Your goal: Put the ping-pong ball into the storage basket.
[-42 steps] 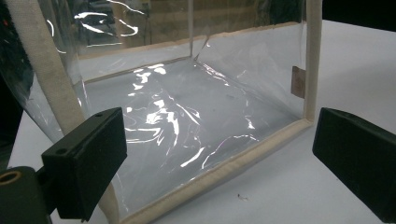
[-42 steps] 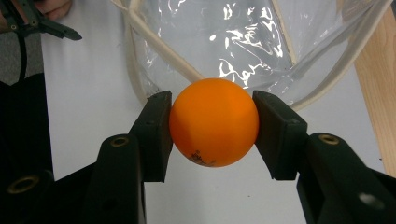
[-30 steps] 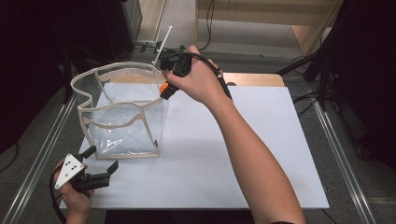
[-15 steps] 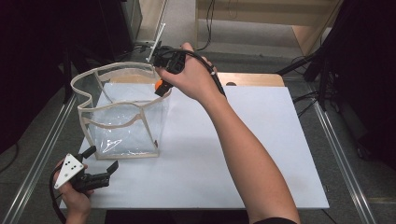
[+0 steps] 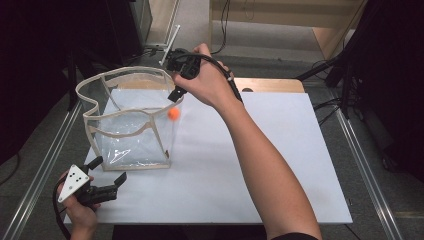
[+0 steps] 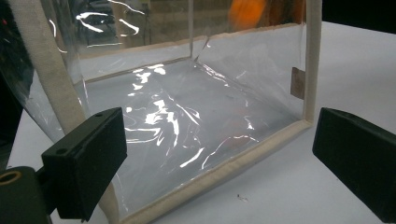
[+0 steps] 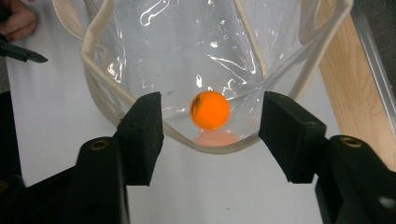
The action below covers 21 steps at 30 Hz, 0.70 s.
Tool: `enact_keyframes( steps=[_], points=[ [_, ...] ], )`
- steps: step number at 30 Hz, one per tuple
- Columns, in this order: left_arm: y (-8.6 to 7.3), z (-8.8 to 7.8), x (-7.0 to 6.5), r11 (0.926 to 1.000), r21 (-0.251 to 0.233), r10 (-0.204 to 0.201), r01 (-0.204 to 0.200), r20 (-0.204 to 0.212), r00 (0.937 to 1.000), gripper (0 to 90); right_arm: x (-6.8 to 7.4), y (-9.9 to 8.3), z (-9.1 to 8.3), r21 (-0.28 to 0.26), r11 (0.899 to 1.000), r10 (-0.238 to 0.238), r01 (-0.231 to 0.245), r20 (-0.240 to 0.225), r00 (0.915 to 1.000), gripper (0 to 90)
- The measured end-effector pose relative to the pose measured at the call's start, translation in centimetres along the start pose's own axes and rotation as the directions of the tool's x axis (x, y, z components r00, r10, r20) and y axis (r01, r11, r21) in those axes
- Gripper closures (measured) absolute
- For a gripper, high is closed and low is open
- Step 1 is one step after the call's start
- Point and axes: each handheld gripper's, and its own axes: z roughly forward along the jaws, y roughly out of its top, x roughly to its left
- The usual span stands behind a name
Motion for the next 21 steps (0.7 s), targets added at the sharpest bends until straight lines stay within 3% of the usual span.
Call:
enact_keyframes(
  steps=[16,18,21],
  points=[
    [0.0,0.0,0.0,1.0,0.0,0.001,-0.001,-0.002,1.0,3.6,0.7,-2.8,-0.7,-0.007,1.0,0.024,-0.024,0.016,0.9996,14.0],
    [0.0,0.0,0.0,1.0,-0.001,0.001,-0.001,-0.002,1.0,3.6,0.8,-3.2,-0.6,-0.016,1.0,0.023,-0.023,-0.008,0.9997,9.5],
    [0.0,0.0,0.0,1.0,0.0,0.001,-0.001,-0.003,1.0,3.6,0.9,-3.8,-0.6,-0.012,1.0,0.029,-0.029,-0.001,0.9996,7.5]
  ],
)
